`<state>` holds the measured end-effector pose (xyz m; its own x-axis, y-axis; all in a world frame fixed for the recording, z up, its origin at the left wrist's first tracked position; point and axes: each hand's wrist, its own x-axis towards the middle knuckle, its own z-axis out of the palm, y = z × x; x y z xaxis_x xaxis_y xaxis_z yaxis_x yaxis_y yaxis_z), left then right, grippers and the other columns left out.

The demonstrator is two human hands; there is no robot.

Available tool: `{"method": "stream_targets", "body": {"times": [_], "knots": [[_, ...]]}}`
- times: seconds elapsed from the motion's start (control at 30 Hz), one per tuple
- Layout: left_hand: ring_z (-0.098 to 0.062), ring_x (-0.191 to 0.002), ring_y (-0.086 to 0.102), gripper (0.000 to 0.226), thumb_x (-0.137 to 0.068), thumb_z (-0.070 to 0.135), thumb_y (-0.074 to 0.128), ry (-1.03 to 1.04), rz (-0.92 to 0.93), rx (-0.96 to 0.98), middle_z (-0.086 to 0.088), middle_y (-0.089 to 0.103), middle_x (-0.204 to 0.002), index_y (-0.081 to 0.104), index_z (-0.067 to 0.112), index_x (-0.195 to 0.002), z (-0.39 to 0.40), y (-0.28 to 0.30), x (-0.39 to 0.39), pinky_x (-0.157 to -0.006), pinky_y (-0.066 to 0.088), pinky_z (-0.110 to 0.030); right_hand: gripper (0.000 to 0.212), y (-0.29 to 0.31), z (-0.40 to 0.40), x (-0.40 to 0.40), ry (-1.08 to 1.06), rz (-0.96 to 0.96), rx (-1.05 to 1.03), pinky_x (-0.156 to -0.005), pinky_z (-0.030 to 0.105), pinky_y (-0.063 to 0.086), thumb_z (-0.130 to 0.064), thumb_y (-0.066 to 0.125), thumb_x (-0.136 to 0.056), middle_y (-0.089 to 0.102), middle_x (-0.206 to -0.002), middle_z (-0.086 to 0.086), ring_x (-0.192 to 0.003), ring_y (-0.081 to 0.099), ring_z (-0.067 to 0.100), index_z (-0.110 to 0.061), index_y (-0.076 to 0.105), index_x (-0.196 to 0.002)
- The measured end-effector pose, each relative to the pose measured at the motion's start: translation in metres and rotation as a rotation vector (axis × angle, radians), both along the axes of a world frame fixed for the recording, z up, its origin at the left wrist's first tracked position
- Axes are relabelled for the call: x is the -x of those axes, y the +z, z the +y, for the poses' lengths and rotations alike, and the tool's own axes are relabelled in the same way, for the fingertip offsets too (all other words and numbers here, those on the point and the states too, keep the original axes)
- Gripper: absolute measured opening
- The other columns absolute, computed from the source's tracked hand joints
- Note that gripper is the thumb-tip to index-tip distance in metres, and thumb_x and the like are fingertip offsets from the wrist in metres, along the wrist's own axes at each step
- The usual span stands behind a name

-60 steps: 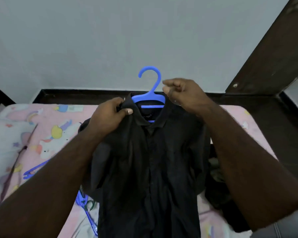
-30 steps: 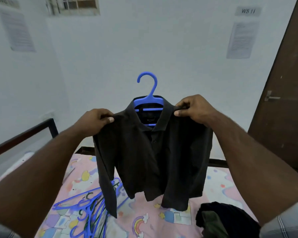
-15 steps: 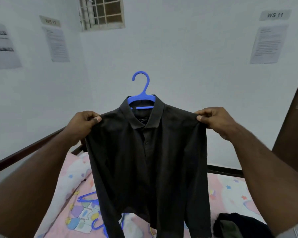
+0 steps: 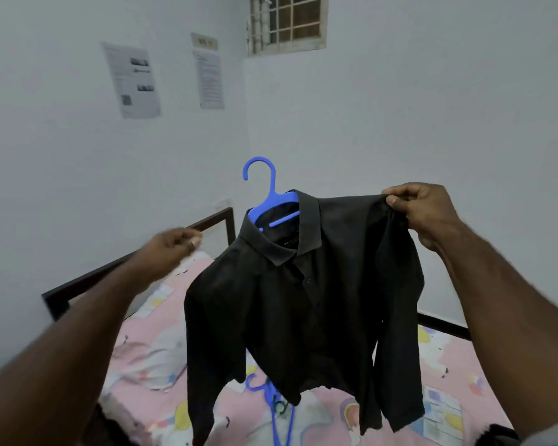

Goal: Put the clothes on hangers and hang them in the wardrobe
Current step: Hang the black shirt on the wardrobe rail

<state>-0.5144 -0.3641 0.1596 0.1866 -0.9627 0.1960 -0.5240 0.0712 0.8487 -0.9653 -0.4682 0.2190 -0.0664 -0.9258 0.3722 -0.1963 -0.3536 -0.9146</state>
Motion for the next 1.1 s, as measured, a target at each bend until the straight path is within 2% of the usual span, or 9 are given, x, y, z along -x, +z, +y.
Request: {"method": "stream_targets", "body": {"times": [0.07, 0.13, 0.3, 0.43, 0.57, 0.73, 0.83, 0.93, 1.1], "knots": [[-0.016, -0.098, 0.067, 0.029, -0.098, 0.048, 0.057, -0.085, -0.009, -0.144, 0.001, 0.074, -0.103, 0.073, 0.026, -0.107, 0.021, -0.028, -0.005, -0.088, 0.051, -0.037, 0.017, 0.001, 0.006, -0.019, 0.015, -0.032, 0.009, -0.062, 0.02, 0.051, 0.0, 0.068, -0.091, 0.073, -0.082, -0.001, -0.07, 0.067, 0.007, -0.016, 0.076, -0.09], [-0.02, -0.093, 0.07, 0.031, -0.095, 0.048, 0.06, -0.132, 0.083, -0.204, -0.003, 0.076, -0.098, 0.076, 0.022, -0.098, 0.043, -0.05, -0.005, -0.082, 0.052, -0.036, 0.015, -0.003, 0.01, -0.035, 0.026, -0.044, 0.007, -0.061, 0.018, 0.051, 0.001, 0.067, -0.091, 0.073, -0.082, 0.001, -0.069, 0.067, 0.007, -0.012, 0.076, -0.093], [-0.034, -0.088, 0.07, 0.016, -0.095, 0.024, 0.068, 0.094, 0.214, 0.04, -0.019, 0.075, -0.094, 0.075, 0.01, -0.093, 0.064, -0.043, -0.029, -0.084, 0.054, -0.047, 0.013, -0.003, 0.012, -0.069, 0.136, -0.002, -0.041, -0.074, 0.033, 0.057, -0.005, 0.069, -0.092, 0.073, -0.09, 0.006, -0.08, 0.067, 0.015, -0.015, 0.075, -0.094], [-0.022, -0.077, 0.065, 0.014, -0.095, 0.016, 0.068, 0.246, 0.163, 0.136, -0.019, 0.075, -0.089, 0.073, 0.004, -0.092, 0.089, -0.004, -0.047, -0.076, 0.05, -0.036, 0.013, 0.004, 0.012, -0.094, 0.295, 0.163, -0.086, -0.088, 0.038, 0.057, -0.007, 0.073, -0.09, 0.076, -0.096, 0.005, -0.092, 0.07, 0.018, -0.018, 0.076, -0.097], [-0.01, -0.064, 0.064, 0.01, -0.096, 0.012, 0.066, 0.294, 0.122, 0.136, -0.001, 0.071, -0.072, 0.069, 0.003, -0.093, 0.14, 0.024, -0.066, -0.058, 0.051, -0.021, 0.014, 0.015, 0.021, -0.122, 0.414, 0.133, -0.019, -0.08, 0.035, 0.059, -0.002, 0.072, -0.089, 0.076, -0.088, 0.006, -0.082, 0.071, 0.017, -0.012, 0.077, -0.097], [-0.027, -0.075, 0.06, 0.008, -0.094, 0.008, 0.067, 0.51, 0.035, 0.1, -0.017, 0.067, -0.077, 0.069, 0.001, -0.089, 0.227, 0.026, -0.083, -0.073, 0.048, -0.039, 0.015, 0.022, 0.034, -0.167, 0.596, 0.059, 0.039, -0.071, 0.027, 0.056, -0.001, 0.072, -0.088, 0.075, -0.079, -0.001, -0.075, 0.069, 0.012, -0.013, 0.077, -0.096], [-0.021, -0.07, 0.06, 0.011, -0.094, 0.007, 0.068, 0.739, 0.035, 0.287, -0.007, 0.067, -0.073, 0.071, 0.011, -0.083, 0.275, 0.037, -0.071, -0.068, 0.046, -0.033, 0.015, 0.027, 0.049, -0.194, 0.712, -0.013, 0.058, -0.069, 0.027, 0.058, -0.001, 0.073, -0.087, 0.075, -0.078, -0.002, -0.074, 0.07, 0.011, -0.012, 0.076, -0.097], [-0.022, -0.076, 0.064, 0.009, -0.094, 0.008, 0.068, 0.891, -0.008, 0.305, -0.008, 0.071, -0.081, 0.072, 0.014, -0.089, 0.33, 0.047, -0.052, -0.071, 0.05, -0.036, 0.015, 0.03, 0.071, -0.221, 0.86, 0.027, 0.09, -0.071, 0.029, 0.057, -0.001, 0.073, -0.087, 0.076, -0.082, 0.004, -0.079, 0.07, 0.018, -0.012, 0.076, -0.096], [-0.018, -0.078, 0.064, 0.009, -0.095, 0.011, 0.067, 1.116, -0.08, 0.356, -0.003, 0.072, -0.083, 0.072, 0.015, -0.089, 0.43, 0.06, -0.016, -0.073, 0.05, -0.036, 0.013, 0.037, 0.124, -0.264, 1.051, 0.009, 0.085, -0.053, 0.024, 0.054, -0.008, 0.074, -0.089, 0.077, -0.086, 0.002, -0.068, 0.071, 0.006, -0.017, 0.077, -0.097]]}}
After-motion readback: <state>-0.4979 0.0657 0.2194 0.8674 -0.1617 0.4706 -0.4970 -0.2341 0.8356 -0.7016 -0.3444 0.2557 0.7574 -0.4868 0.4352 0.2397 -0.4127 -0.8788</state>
